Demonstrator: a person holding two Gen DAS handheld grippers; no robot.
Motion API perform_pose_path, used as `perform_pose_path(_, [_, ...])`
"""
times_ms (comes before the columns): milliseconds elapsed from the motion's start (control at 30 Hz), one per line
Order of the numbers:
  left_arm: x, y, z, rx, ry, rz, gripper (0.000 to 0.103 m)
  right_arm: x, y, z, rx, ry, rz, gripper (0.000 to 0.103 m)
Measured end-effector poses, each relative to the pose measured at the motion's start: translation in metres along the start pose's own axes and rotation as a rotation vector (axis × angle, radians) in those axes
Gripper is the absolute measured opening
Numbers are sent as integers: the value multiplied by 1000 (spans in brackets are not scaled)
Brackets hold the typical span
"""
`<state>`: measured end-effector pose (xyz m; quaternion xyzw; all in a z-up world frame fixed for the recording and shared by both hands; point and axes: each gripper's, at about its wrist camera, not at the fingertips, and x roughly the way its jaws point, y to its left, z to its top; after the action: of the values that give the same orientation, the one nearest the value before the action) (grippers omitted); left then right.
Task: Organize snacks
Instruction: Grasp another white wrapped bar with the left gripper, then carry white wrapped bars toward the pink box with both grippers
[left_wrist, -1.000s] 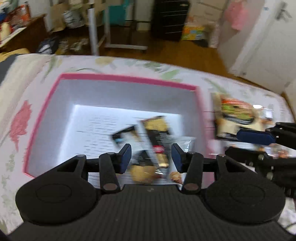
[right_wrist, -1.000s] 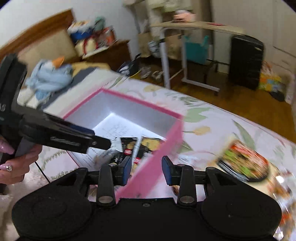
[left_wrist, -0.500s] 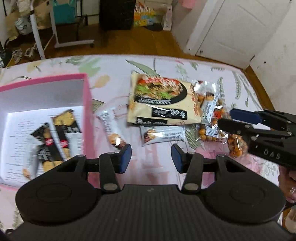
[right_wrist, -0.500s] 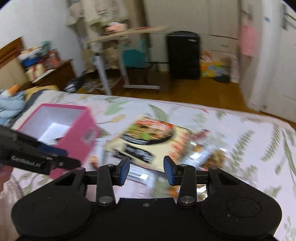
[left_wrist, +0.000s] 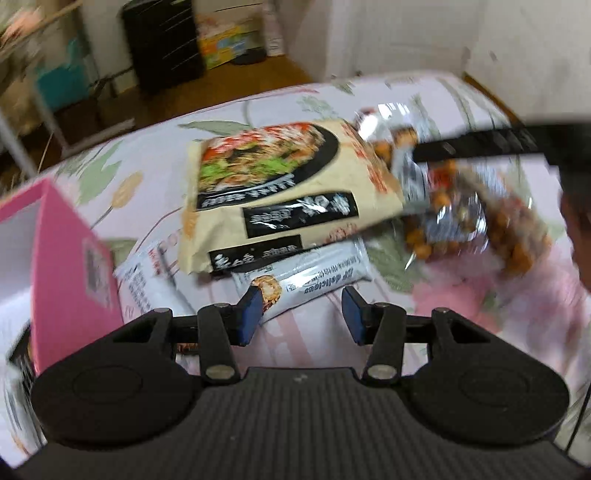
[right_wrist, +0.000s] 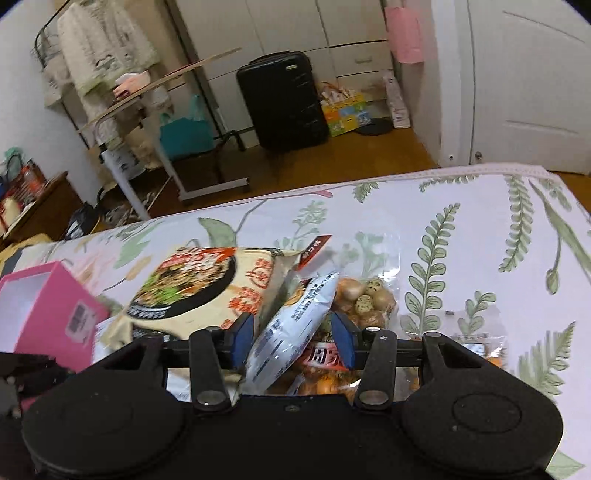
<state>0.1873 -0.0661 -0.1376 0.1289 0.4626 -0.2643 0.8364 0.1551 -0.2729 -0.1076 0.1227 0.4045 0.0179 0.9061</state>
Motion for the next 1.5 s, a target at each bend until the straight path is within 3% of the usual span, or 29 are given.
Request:
perform_pose_path(300, [22, -27, 2, 288, -12, 108, 49, 16, 5, -11, -61, -21, -4, 50])
perform_pose_path(333, [24, -29, 2, 307, -9, 107, 50, 15, 6, -13, -79, -15, 3, 44])
perform_pose_path(533, [33, -42, -2, 429, 3, 136, 57, 6, 10, -24, -71, 8, 32, 41])
perform_pose_path(633, [35, -42, 0, 439, 9, 129, 58, -1, 4, -27, -14, 26, 55, 40])
perform_pose_path(767, [32, -37, 3, 393, 38, 134, 37, -11, -4, -33, 36, 46, 83, 40])
perform_pose_path(933, [20, -34, -2, 324, 66, 105, 33, -26, 0, -42, 36, 66, 110, 40])
perform_pose_path(1167, [-5, -23, -11, 131, 129, 17, 31, -44, 4, -56, 57, 123, 160, 40])
perform_pose_path(1333, [-19, -9, -23, -11, 199, -100, 31, -58, 3, -65, 81, 154, 216, 40])
perform_pose_path(1500, [-43, 2, -42, -109, 209, -150, 31, -70, 13, -76, 58, 213, 259, 40])
